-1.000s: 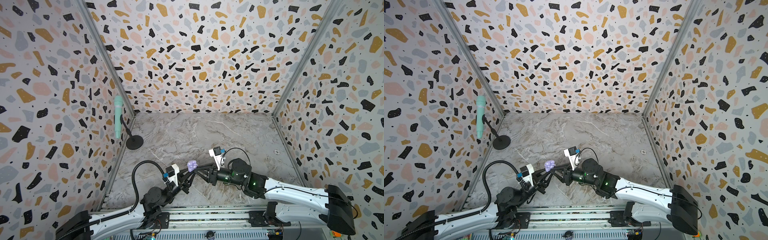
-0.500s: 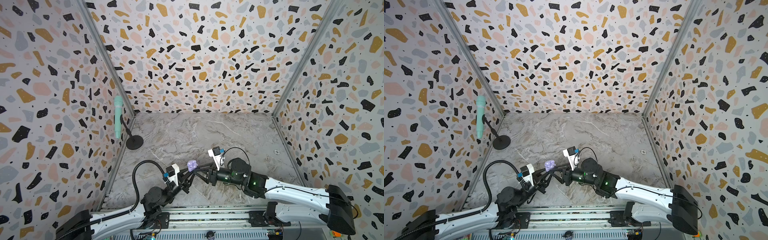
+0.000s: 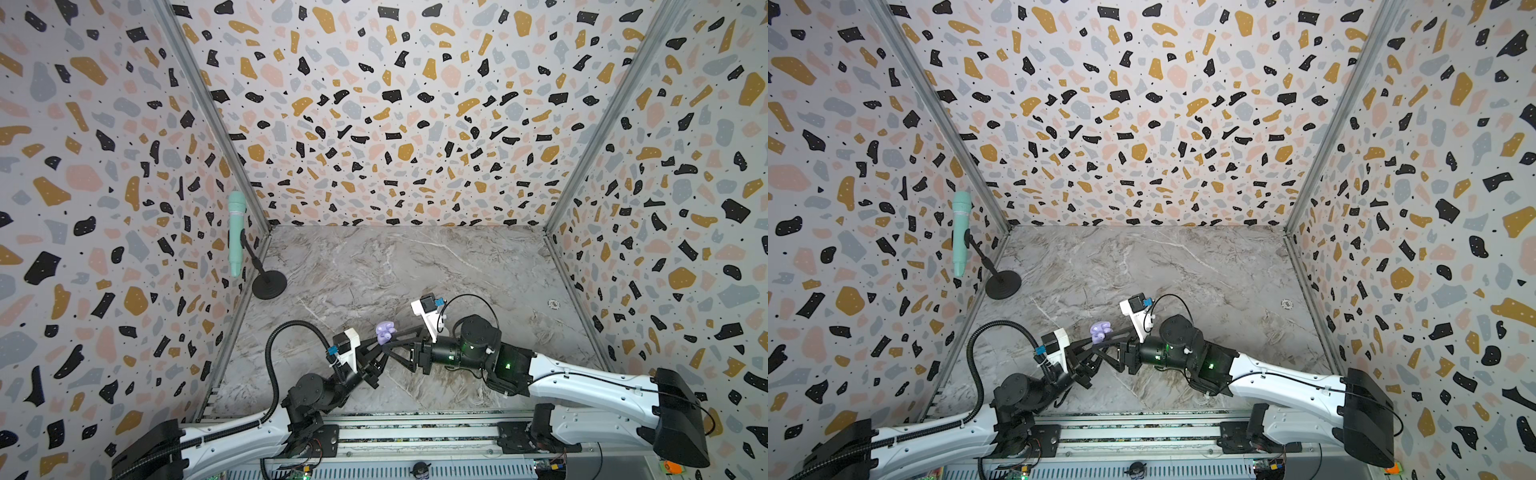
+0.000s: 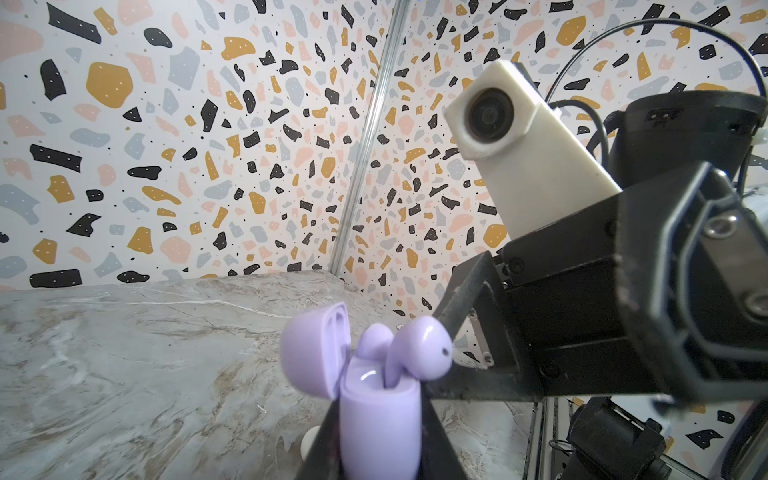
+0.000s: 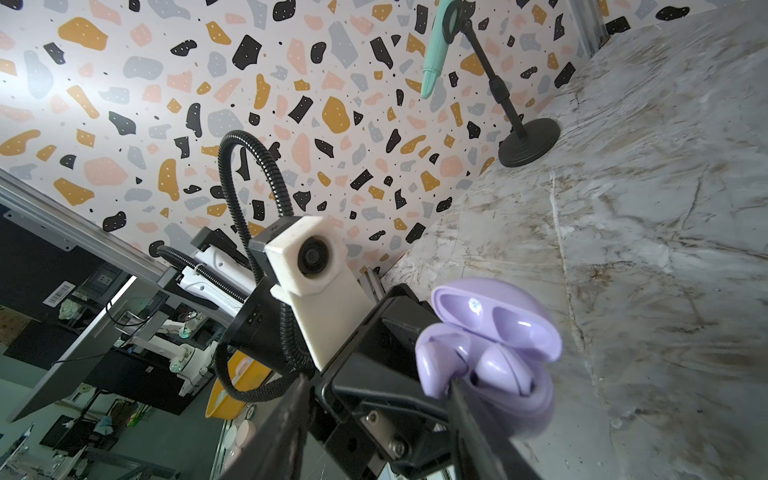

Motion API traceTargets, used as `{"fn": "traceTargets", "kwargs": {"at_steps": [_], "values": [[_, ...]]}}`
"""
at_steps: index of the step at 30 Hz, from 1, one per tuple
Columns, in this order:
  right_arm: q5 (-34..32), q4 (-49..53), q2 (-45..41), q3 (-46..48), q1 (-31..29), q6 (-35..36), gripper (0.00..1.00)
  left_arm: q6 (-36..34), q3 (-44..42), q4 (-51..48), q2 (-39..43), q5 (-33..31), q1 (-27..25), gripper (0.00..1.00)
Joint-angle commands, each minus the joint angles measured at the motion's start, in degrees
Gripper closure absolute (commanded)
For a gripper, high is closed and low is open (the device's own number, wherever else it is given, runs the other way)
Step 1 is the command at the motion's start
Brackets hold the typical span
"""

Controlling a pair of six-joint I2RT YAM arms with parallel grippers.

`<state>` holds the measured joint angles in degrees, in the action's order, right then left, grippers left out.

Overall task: Insert the wireless bluetooth earbuds into the charging case
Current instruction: 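Open the right gripper to release the earbud into the case, then move the right gripper over the case lid to close it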

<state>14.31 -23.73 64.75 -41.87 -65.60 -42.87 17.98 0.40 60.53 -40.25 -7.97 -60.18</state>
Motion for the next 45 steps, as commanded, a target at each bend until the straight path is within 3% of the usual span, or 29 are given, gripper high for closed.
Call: {"fn": "traceTargets", "kwargs": {"at_steps": [1,18,20,23,26,32,36,45], "values": [[0.6,1.5,0.5,-3.0,-0.2,1.0,0.46,-0.7,-1.2,4.4,0.1,1.6,-0.6,1.0],[0.2,3.0,-0.4,-5.4,-0.6,2.2,0.45,-1.3,-0.7,4.0,-0.9,2.8,-0.7,1.0],[-1.2,7.5,-2.2,-7.8,-0.5,4.7,0.42,-1.4,-0.6,4.1,-0.8,3.2,-0.7,1.0],[-1.7,11.1,-5.5,-9.3,1.2,7.2,0.27,-1.3,-0.5,4.1,-0.7,4.3,-0.8,1.0],[2.5,12.8,-7.8,-8.8,6.1,6.7,0.13,-1.1,-0.3,4.2,0.0,6.1,-1.0,1.0],[17.1,9.2,-7.5,-5.2,14.4,1.9,0.05,0.7,0.2,6.4,0.4,11.3,-1.1,1.0],[26.0,6.6,-3.5,-5.1,14.2,0.4,0.01,2.2,0.8,8.4,-0.8,14.6,-1.2,1.0],[29.6,7.4,-0.8,-4.7,10.9,1.6,0.01,3.8,0.4,9.5,-0.6,15.3,-1.2,1.0]]}}
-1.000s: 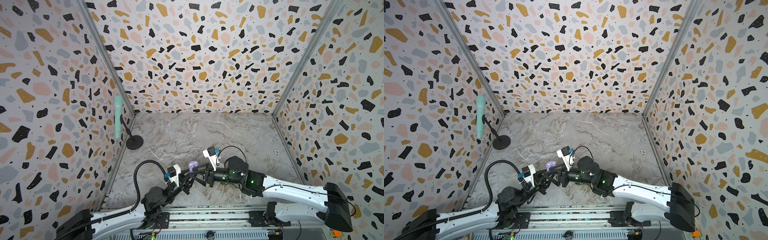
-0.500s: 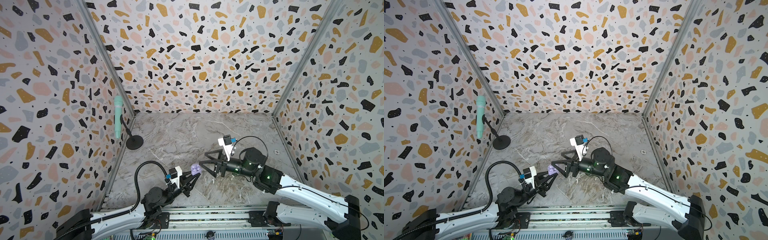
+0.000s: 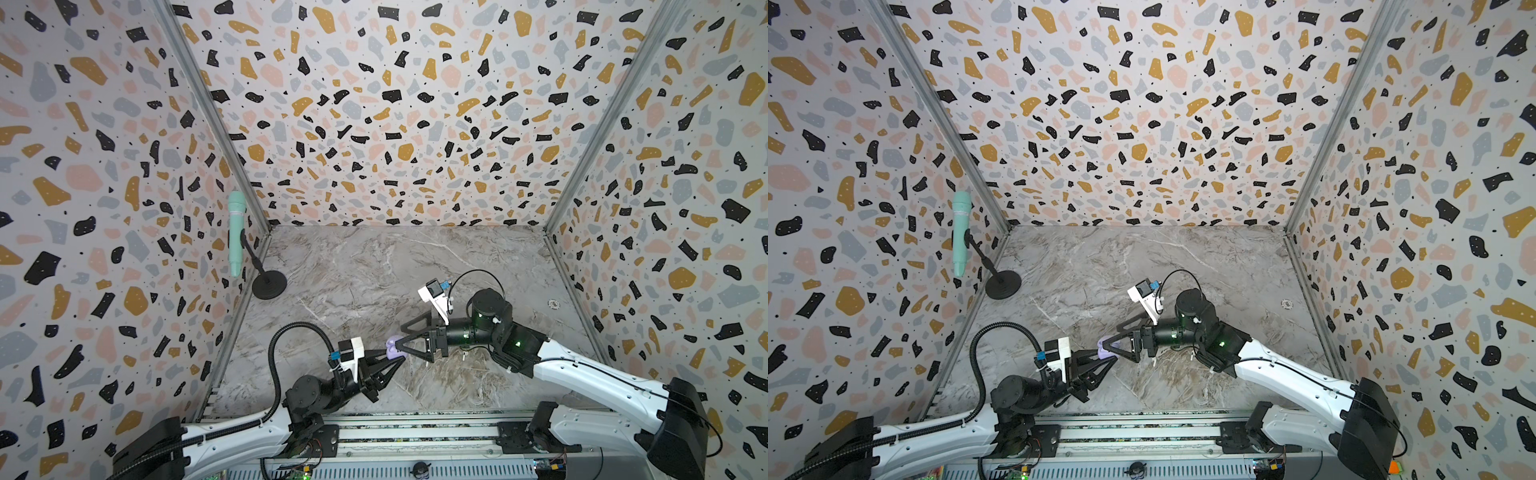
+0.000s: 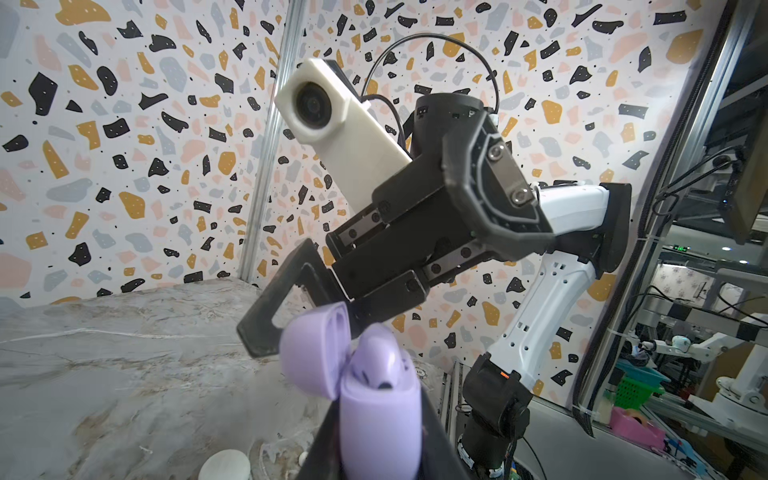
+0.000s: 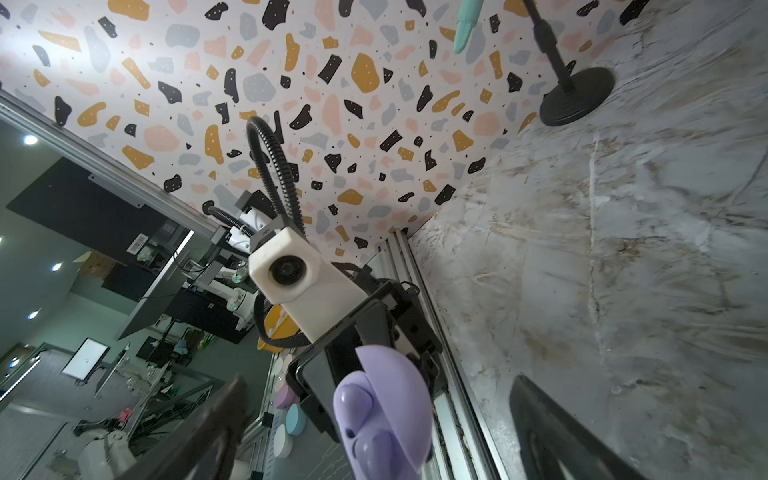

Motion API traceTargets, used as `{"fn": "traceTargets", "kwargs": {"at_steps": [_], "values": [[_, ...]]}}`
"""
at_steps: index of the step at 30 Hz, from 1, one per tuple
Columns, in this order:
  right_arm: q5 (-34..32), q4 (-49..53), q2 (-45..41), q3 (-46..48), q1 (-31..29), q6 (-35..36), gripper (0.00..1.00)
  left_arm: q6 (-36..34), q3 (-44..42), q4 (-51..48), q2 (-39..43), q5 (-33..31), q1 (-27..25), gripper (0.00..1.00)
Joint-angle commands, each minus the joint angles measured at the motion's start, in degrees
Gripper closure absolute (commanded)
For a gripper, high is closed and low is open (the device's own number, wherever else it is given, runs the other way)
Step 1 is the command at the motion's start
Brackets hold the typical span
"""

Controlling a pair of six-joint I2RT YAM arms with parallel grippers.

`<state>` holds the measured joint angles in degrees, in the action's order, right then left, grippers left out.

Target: Insert the wireless bluetooth earbuds into the charging case

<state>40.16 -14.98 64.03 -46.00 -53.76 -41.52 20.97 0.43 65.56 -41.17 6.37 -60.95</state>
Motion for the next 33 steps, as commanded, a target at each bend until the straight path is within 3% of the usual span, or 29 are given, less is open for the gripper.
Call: {"fn": "traceTargets", "kwargs": {"at_steps": [1,15,22,27,30,33], "values": [[4.1,-1.8,0.0,-0.4,-1.5,0.4,0.01,0.9,0.3,4.4,0.2,0.9,-0.4,1.0],[4.8,-4.0,-7.5,0.4,-3.2,2.4,0.02,2.4,0.0,2.4,-1.8,-1.4,-0.4,1.0],[8.6,-5.7,-12.8,-0.4,-3.2,4.1,0.02,2.5,0.4,1.6,-3.1,-2.4,-0.4,1.0],[-2.3,7.4,-17.4,-4.7,-0.8,11.1,0.02,3.0,0.7,0.3,-3.1,-3.6,-0.4,1.0],[-12.5,14.3,-18.1,-5.8,3.8,10.6,0.01,4.1,1.7,-3.6,-3.4,-7.7,-0.4,1.0],[-18.4,18.4,-17.6,-4.4,8.6,8.2,0.01,7.5,4.1,-10.2,-3.3,-12.6,-0.3,1.0]]}}
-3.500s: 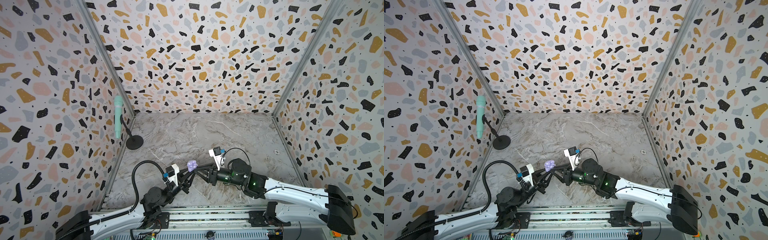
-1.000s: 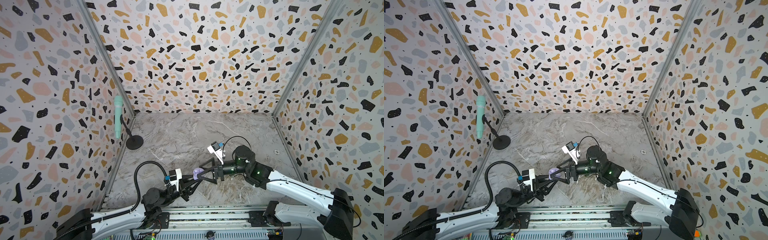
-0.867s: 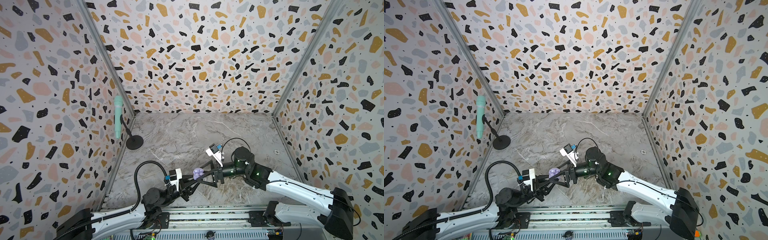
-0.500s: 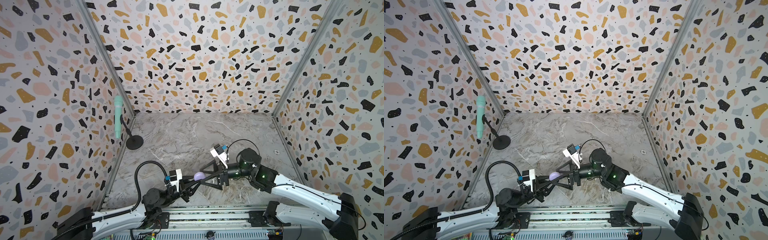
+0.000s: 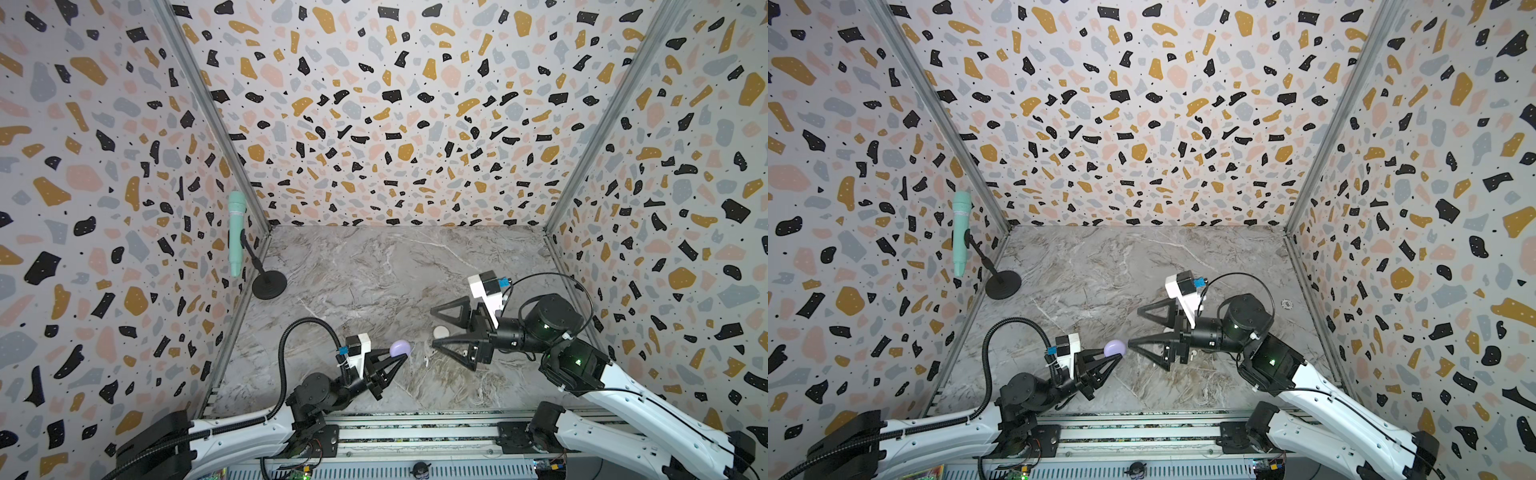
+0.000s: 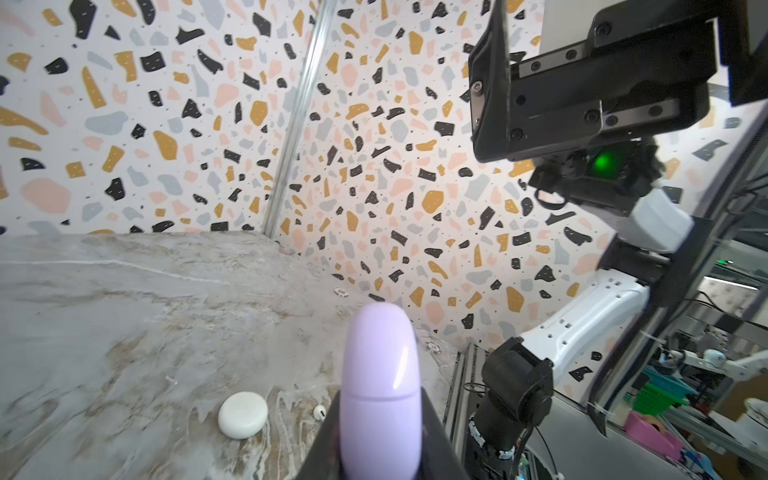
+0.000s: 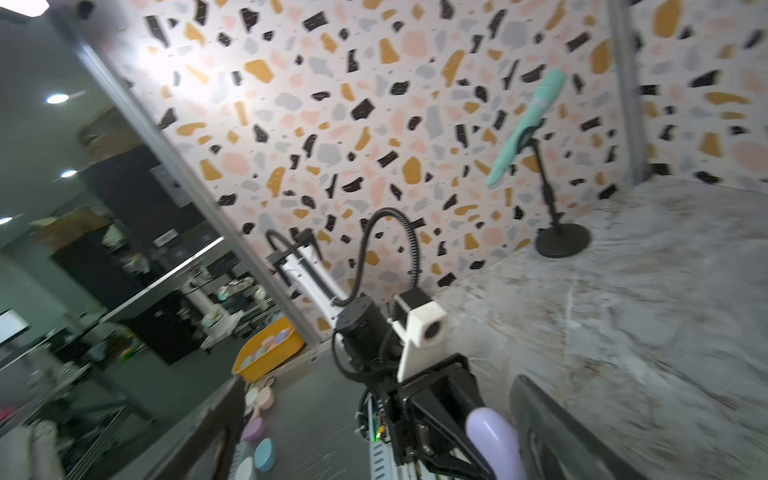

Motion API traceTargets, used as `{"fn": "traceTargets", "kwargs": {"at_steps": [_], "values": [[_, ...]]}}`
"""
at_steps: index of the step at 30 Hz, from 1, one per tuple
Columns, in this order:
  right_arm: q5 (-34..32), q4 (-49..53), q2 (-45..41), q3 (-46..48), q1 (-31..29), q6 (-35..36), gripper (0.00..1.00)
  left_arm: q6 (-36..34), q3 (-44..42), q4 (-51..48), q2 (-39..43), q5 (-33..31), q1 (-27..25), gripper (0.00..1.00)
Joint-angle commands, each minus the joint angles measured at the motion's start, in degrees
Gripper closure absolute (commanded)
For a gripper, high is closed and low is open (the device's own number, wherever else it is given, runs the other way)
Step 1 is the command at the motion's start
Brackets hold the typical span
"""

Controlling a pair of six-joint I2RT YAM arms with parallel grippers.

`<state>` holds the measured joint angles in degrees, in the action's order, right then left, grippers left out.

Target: Insert the wireless bluetooth earbuds into the charging case

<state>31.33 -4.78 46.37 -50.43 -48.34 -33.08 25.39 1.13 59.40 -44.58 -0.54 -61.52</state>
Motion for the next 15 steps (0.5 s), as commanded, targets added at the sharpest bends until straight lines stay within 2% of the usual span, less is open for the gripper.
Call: {"fn": "traceTargets", "kwargs": {"at_steps": [1,3,6,9,12,15], "values": [[-9.9,8.0,0.1,1.1,4.2,-1.0,0.01,4.0,5.1,-8.1,0.1,-7.9,0.3,1.0],[-10.1,6.9,0.0,3.7,6.0,-2.3,0.01,5.0,8.2,-15.8,-0.9,-11.8,0.3,1.0],[-12.0,5.7,-0.5,7.1,6.6,-2.7,0.01,8.1,11.0,-21.5,-3.9,-12.9,2.0,1.0],[-13.2,5.0,-0.4,9.4,7.0,-2.9,0.01,11.4,14.4,-25.9,-9.6,-6.7,7.4,1.0],[-13.0,4.4,-0.1,10.8,7.1,-3.2,0.01,11.7,18.2,-29.0,-16.3,-0.3,11.4,1.0],[-13.0,4.1,-0.2,11.8,7.2,-3.1,0.01,11.4,21.2,-30.7,-21.9,1.5,12.8,1.0]]}}
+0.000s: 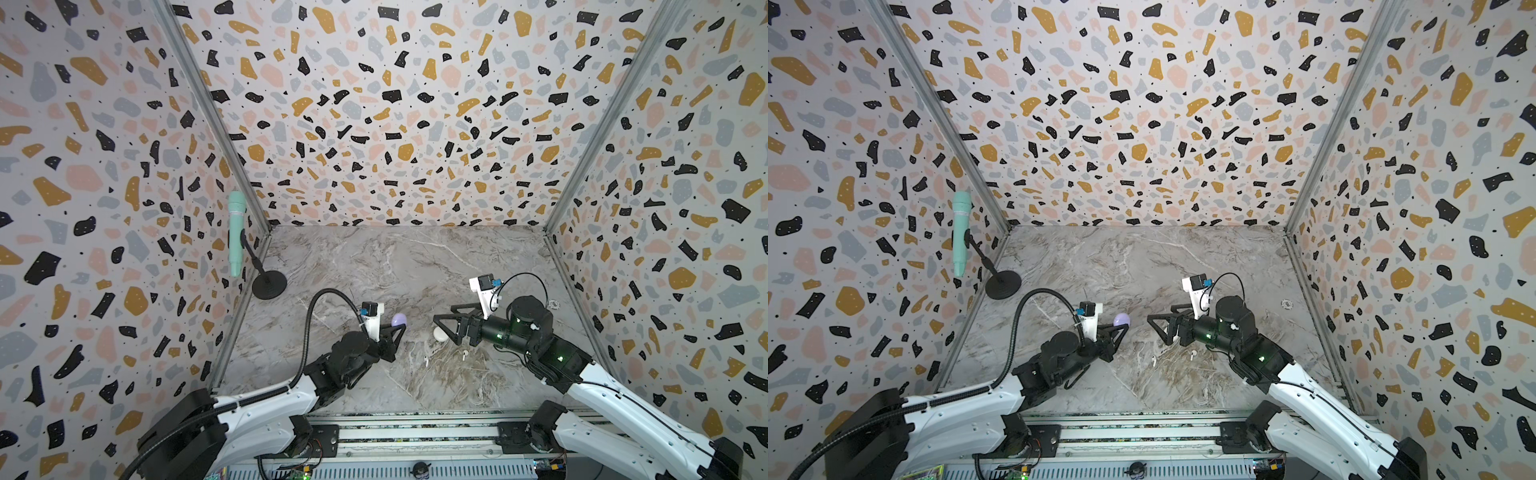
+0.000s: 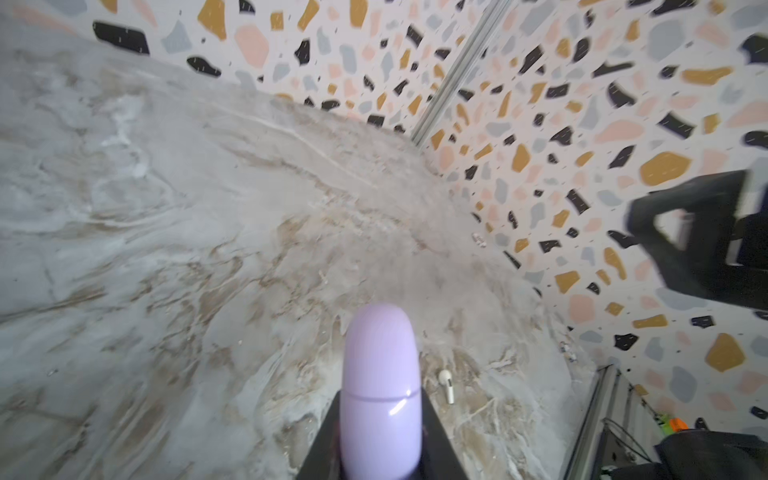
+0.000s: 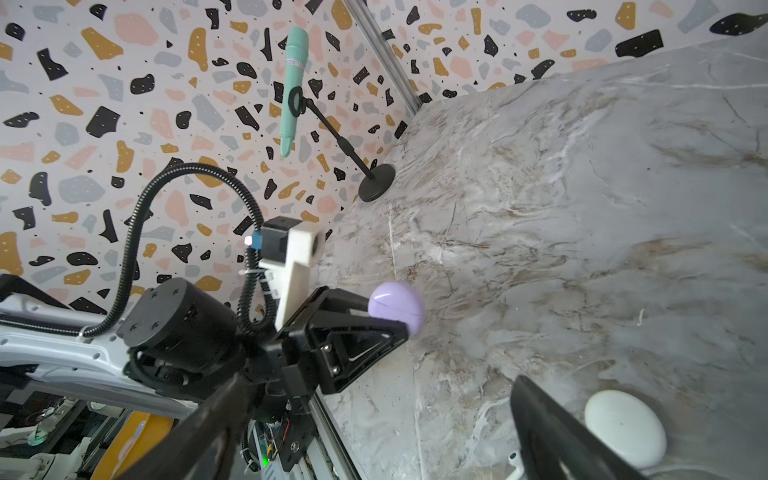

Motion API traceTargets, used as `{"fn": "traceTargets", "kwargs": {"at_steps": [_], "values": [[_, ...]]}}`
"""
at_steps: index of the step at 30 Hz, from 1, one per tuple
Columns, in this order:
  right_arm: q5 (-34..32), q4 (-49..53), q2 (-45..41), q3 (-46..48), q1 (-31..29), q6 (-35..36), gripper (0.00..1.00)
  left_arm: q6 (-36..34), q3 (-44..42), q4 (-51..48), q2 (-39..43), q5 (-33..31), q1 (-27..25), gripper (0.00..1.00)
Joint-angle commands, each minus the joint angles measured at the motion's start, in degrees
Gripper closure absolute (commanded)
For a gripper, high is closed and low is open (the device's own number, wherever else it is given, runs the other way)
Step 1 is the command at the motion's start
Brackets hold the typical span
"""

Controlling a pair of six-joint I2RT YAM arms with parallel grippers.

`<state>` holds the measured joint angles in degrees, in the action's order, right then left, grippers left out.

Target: Insert the wireless bluetooth earbuds into the charging case

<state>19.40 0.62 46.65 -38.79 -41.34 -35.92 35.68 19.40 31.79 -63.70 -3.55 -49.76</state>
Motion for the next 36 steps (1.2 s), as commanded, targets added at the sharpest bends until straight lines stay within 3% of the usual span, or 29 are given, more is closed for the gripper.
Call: {"fn": "traceTargets", "kwargs": {"at_steps": [1,12,35,36], "values": [[-0.8,-1.3,-0.6,0.4,0.3,-0.3,0.01,0.9,4.0,-4.1,-4.4,4.9,1.5,1.0],[1.0,-3.6,-1.1,4.0,0.4,-1.2,0.01,1.3,12.8,-15.6,-17.4,5.0,6.4,1.0],[3.2,-7.1,-0.4,6.9,0.4,-2.4,0.01,3.1,16.3,-24.9,-24.2,5.9,10.6,1.0],[3.2,-7.3,-0.4,6.9,0.4,-2.4,0.01,3.2,16.3,-25.1,-24.3,5.9,10.6,0.96]]}}
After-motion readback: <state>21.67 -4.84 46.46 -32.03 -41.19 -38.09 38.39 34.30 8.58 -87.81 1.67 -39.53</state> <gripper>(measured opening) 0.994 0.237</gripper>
